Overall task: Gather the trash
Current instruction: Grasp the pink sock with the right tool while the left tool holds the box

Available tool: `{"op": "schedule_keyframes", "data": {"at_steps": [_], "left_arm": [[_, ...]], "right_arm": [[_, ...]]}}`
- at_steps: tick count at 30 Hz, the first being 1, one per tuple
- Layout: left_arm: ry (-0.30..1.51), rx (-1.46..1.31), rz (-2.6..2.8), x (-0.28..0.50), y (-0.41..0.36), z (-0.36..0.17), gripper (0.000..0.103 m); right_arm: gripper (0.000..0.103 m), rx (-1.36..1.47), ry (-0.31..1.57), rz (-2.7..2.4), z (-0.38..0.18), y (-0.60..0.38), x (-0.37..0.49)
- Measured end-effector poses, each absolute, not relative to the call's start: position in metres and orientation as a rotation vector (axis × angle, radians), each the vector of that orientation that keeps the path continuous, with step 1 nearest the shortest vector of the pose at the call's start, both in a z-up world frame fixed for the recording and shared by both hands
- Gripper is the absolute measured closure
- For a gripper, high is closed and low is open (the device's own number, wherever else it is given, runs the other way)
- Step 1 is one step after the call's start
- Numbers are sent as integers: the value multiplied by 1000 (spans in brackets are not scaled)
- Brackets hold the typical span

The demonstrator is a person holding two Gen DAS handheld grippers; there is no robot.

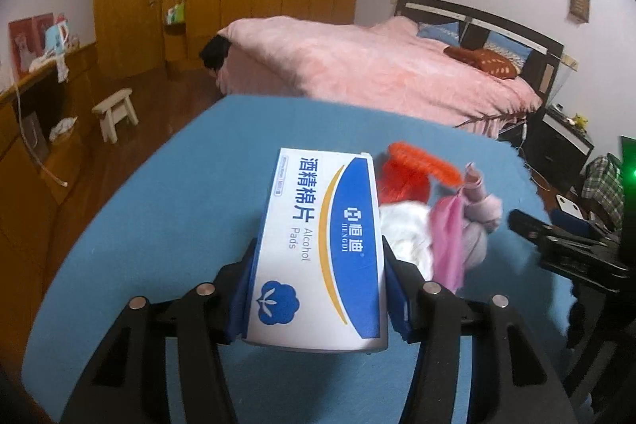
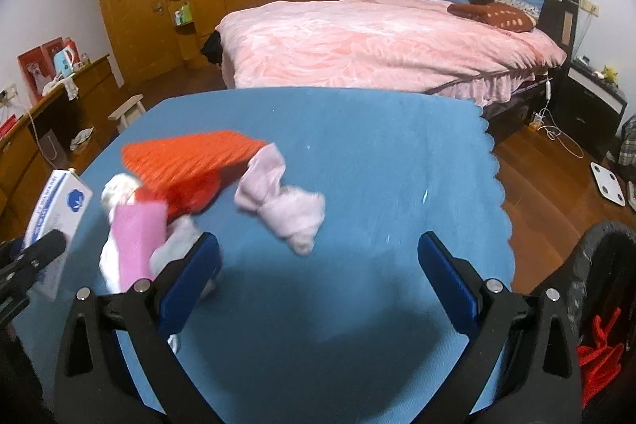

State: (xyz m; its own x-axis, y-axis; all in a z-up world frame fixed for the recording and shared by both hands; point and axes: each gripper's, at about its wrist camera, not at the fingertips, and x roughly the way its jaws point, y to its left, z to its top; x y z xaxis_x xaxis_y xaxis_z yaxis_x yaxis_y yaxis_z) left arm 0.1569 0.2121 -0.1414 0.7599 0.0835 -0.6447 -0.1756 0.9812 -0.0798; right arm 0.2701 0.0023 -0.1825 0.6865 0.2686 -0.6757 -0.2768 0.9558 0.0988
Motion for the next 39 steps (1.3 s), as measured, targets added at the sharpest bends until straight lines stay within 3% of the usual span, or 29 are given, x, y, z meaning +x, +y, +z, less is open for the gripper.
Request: {"op": "schedule_keyframes", "data": {"at_steps": [11, 13, 15, 18, 19, 39], "left_arm": [[683, -135, 139, 207, 207, -137, 48], [688, -135, 138, 210, 206, -138, 48], [693, -136, 138, 211, 204, -140, 48], [694, -136, 140, 211, 202, -140, 48], [694, -135, 140, 211, 202, -139, 48], [634, -106, 65, 190, 150, -92, 47]], "right_arm": [[9, -15, 826, 323, -198, 20, 305], [28, -16, 842, 338, -200, 22, 307], [33, -18, 867, 353, -203, 24, 310], [59, -6, 885, 397, -204, 25, 310], [62, -5, 887, 404, -204, 26, 309], [63, 91, 737, 373, -124, -35, 254]]}}
